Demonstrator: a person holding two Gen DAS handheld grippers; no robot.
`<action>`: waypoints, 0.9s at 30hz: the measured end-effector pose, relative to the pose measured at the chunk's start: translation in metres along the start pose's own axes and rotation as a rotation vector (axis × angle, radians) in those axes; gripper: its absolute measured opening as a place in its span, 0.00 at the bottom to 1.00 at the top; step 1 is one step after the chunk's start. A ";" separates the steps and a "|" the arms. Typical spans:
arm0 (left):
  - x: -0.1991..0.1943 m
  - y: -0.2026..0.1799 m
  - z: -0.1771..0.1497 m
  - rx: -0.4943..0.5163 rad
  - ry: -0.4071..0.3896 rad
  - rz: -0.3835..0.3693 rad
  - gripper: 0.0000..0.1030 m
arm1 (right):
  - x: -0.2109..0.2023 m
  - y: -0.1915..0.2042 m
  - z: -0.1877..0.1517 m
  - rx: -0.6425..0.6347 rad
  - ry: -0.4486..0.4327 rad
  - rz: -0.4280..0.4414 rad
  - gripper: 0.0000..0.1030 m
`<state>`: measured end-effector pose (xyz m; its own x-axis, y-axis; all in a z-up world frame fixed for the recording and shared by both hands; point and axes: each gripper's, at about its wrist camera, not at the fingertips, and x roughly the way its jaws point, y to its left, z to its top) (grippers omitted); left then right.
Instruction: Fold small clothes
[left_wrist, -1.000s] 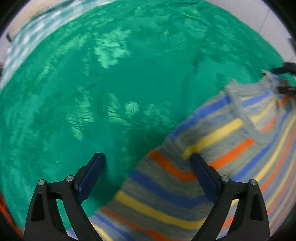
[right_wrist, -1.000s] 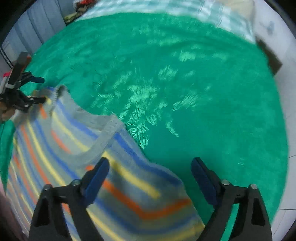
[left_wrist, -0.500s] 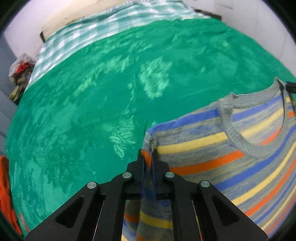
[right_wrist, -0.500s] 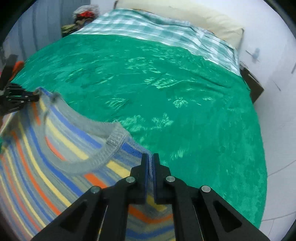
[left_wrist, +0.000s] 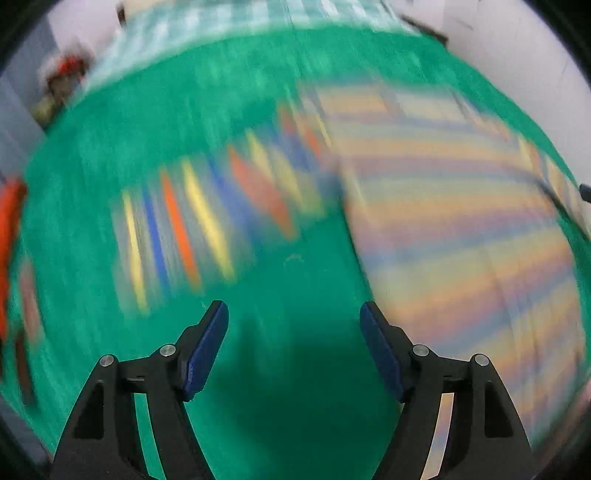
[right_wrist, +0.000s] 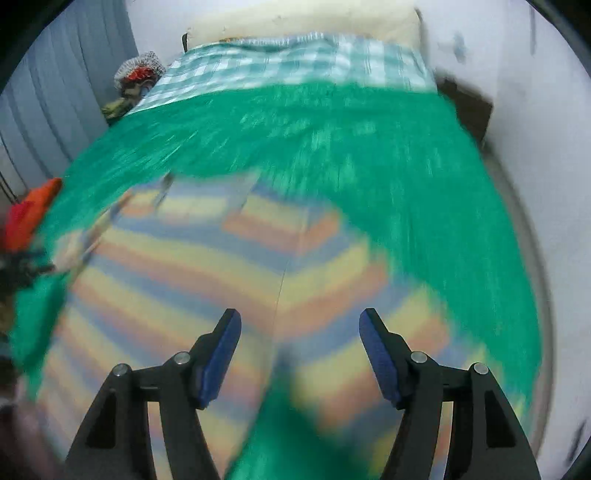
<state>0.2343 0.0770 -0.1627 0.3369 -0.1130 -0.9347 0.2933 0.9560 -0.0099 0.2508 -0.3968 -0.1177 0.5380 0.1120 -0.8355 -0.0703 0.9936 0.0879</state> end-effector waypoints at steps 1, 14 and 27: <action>0.001 -0.002 -0.019 -0.013 0.034 -0.032 0.73 | -0.016 0.000 -0.036 0.039 0.035 0.033 0.64; -0.004 -0.092 -0.112 0.020 0.110 -0.102 0.00 | -0.022 0.064 -0.233 0.301 0.228 0.228 0.04; -0.018 -0.032 -0.131 -0.117 0.052 -0.080 0.00 | -0.042 0.056 -0.246 0.329 0.252 0.130 0.04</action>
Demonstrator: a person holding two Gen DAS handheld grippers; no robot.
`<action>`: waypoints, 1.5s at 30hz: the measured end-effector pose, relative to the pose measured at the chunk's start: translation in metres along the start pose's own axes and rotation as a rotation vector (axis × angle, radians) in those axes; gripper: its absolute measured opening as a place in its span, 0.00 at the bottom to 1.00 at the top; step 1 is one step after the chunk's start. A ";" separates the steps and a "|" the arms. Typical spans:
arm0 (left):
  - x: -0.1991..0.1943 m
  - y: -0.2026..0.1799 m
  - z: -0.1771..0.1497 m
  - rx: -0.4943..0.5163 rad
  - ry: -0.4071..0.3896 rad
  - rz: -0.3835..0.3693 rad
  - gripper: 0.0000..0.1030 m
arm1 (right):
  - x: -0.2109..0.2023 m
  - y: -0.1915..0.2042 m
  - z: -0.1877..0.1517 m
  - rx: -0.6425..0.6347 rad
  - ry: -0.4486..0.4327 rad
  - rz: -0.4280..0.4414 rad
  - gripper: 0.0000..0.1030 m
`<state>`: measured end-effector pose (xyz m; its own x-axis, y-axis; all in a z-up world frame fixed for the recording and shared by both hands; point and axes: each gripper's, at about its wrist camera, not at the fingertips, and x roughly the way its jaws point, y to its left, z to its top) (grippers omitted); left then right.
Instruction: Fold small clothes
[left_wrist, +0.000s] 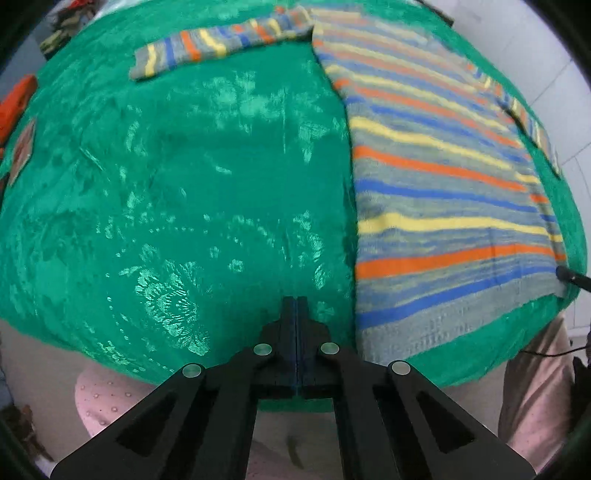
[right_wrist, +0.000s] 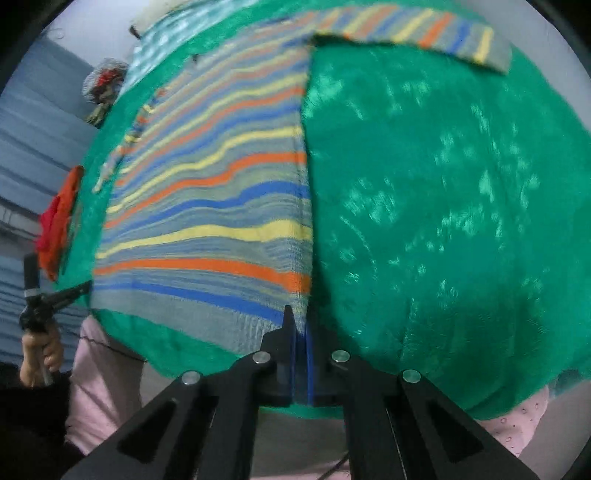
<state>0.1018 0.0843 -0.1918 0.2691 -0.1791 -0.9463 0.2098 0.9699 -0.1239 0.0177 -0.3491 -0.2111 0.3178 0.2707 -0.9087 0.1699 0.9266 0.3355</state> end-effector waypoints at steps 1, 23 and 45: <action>-0.008 0.008 -0.006 -0.021 -0.019 -0.043 0.05 | 0.002 -0.001 0.000 0.012 -0.012 0.006 0.04; 0.002 -0.002 -0.017 0.064 0.090 -0.057 0.02 | -0.004 0.034 -0.001 -0.027 0.034 0.014 0.05; 0.009 0.212 0.207 -0.428 -0.237 -0.056 0.81 | -0.029 0.052 -0.012 -0.110 -0.076 -0.113 0.56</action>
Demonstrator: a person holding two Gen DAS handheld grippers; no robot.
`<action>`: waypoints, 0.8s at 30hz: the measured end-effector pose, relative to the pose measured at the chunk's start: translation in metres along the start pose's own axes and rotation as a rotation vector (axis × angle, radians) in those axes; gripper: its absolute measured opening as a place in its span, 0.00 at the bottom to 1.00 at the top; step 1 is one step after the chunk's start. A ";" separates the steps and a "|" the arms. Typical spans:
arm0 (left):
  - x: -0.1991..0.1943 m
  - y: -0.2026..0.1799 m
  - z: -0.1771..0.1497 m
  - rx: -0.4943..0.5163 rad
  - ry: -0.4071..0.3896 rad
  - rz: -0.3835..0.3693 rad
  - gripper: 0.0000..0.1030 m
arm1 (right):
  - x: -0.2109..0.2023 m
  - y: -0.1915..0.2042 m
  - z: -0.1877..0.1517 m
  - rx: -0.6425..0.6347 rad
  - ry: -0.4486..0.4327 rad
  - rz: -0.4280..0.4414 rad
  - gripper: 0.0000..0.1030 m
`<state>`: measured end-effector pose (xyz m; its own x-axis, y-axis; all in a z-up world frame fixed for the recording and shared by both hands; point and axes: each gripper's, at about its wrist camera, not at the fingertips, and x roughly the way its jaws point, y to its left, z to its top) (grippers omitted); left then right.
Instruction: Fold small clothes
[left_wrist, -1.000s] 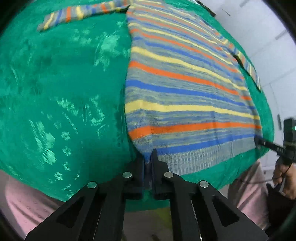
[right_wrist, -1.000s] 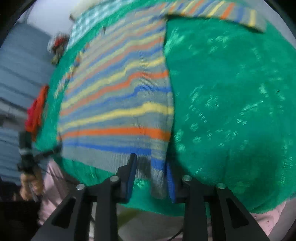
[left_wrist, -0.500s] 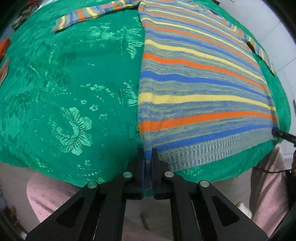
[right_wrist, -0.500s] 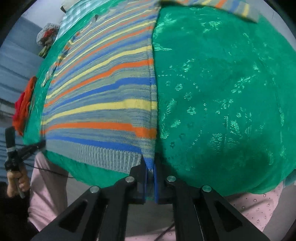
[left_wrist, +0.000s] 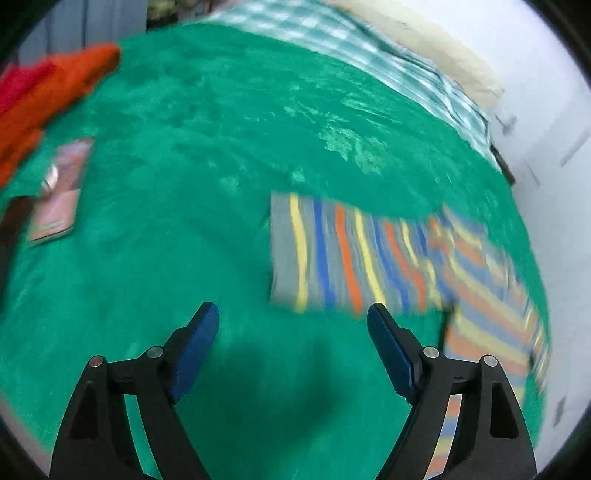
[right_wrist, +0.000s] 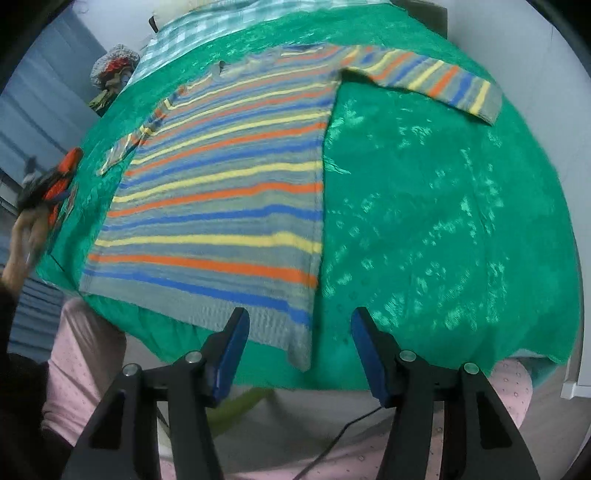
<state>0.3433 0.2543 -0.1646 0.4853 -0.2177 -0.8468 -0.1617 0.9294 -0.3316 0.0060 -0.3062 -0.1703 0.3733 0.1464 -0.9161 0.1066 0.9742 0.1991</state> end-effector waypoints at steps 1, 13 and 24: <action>0.019 0.000 0.011 -0.006 0.043 -0.004 0.81 | 0.002 0.002 0.002 -0.001 0.008 -0.003 0.56; 0.054 0.021 0.030 -0.003 0.043 0.336 0.03 | 0.018 0.024 0.009 -0.018 0.004 -0.012 0.56; -0.009 -0.022 -0.028 0.174 -0.058 0.329 0.69 | 0.003 -0.011 0.027 0.079 -0.051 -0.027 0.74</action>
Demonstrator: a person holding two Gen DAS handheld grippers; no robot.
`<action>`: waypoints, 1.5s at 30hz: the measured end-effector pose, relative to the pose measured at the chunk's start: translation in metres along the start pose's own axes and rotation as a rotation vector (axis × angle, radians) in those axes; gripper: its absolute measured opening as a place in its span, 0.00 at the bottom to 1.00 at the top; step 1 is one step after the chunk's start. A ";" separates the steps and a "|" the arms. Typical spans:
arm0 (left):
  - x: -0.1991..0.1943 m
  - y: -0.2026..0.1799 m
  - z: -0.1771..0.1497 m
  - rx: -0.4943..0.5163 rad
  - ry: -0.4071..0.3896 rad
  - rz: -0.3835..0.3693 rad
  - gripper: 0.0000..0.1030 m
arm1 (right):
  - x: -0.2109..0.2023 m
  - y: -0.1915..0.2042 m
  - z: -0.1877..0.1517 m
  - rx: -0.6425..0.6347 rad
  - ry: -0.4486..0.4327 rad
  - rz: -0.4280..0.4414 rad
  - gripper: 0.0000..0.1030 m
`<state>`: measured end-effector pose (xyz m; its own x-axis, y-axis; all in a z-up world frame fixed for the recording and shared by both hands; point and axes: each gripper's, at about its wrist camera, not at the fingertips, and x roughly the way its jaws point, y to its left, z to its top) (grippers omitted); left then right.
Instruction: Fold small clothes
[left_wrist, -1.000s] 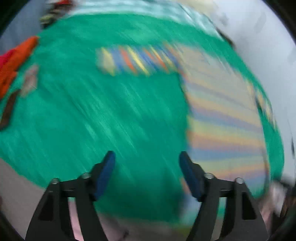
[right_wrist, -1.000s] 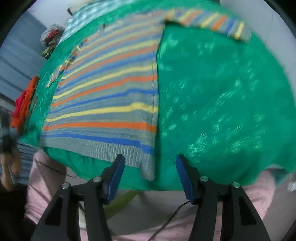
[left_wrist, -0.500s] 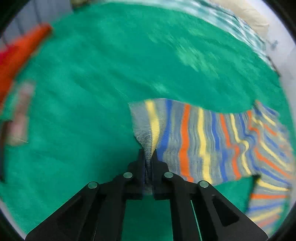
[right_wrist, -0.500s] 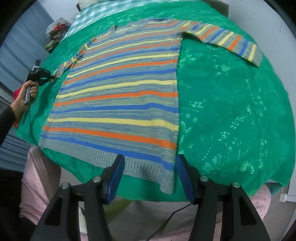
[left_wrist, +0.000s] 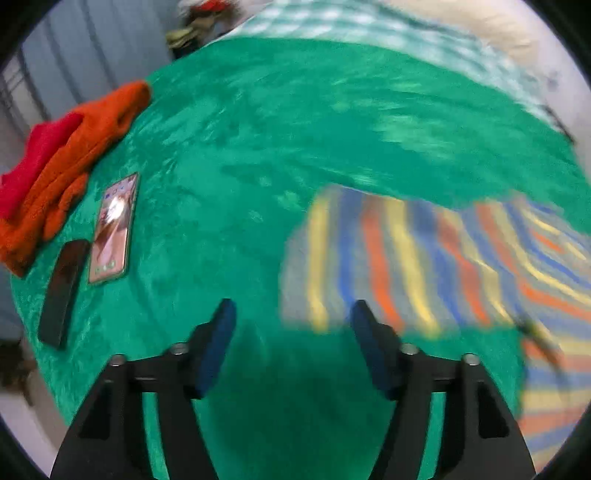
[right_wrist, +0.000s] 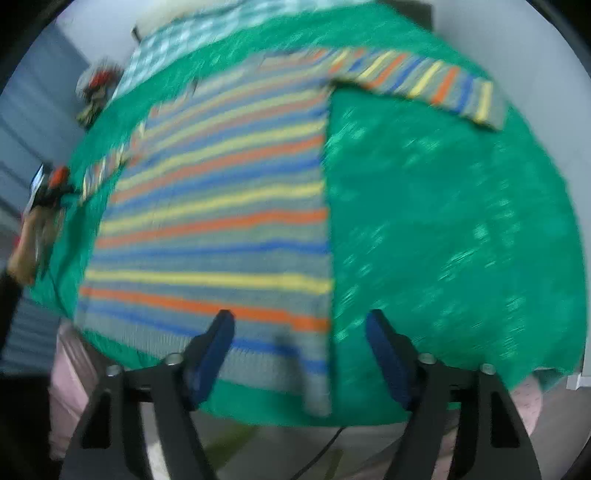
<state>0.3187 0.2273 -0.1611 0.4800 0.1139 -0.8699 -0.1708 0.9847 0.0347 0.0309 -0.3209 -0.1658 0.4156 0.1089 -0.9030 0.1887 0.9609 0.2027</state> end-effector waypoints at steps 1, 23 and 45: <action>-0.015 -0.008 -0.019 0.031 0.009 -0.050 0.70 | -0.005 -0.006 0.002 0.017 -0.019 0.001 0.75; -0.086 -0.077 -0.237 0.265 0.264 -0.355 0.03 | 0.020 -0.017 -0.036 0.007 0.145 0.194 0.06; -0.188 -0.111 -0.165 0.337 -0.153 -0.174 0.82 | -0.040 -0.062 0.016 0.045 -0.069 0.028 0.46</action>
<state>0.1055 0.0748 -0.0821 0.6035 -0.0649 -0.7947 0.2034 0.9762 0.0747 0.0168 -0.3887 -0.1361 0.4811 0.1167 -0.8688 0.2152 0.9450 0.2461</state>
